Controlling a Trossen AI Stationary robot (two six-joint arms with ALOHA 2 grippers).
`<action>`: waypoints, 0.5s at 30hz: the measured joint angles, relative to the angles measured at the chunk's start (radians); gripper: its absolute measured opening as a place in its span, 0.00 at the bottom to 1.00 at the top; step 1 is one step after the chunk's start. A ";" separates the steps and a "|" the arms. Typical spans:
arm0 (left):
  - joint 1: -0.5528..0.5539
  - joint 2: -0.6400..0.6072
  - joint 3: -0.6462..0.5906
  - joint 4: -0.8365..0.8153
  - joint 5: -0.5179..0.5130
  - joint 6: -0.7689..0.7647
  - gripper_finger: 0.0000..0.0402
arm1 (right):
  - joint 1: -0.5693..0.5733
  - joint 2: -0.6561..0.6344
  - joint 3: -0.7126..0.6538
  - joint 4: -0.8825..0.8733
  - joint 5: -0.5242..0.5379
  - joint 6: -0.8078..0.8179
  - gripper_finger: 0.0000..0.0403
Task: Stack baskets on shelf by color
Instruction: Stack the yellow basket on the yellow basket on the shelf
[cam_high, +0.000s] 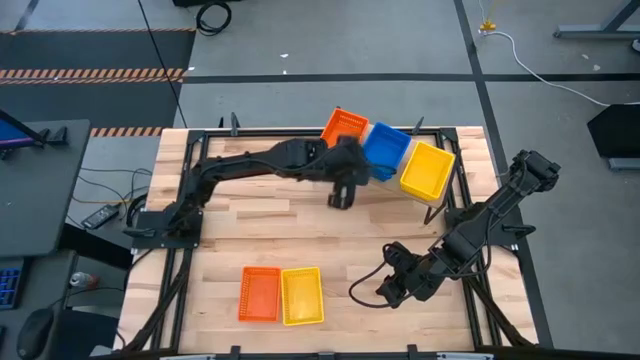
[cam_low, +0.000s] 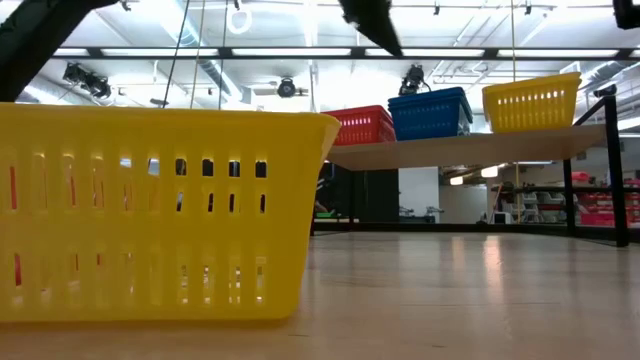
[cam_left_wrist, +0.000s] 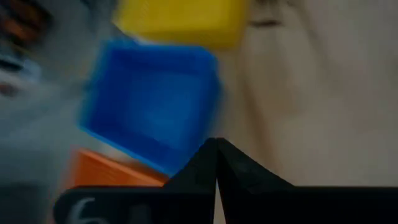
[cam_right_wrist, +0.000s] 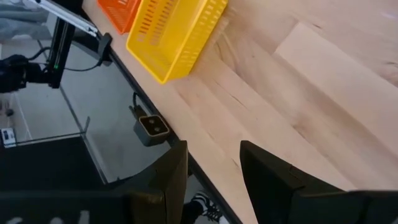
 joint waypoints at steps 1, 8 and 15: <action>-0.010 -0.006 0.000 -0.050 0.012 -0.057 0.03 | 0.003 0.000 0.000 0.000 0.000 -0.004 0.38; -0.105 -0.037 -0.001 -0.424 0.167 -0.508 0.02 | 0.049 0.000 0.000 0.033 0.032 -0.023 0.38; -0.254 -0.035 -0.034 -0.582 0.207 -0.693 0.05 | 0.105 0.000 0.000 0.084 0.065 -0.105 0.38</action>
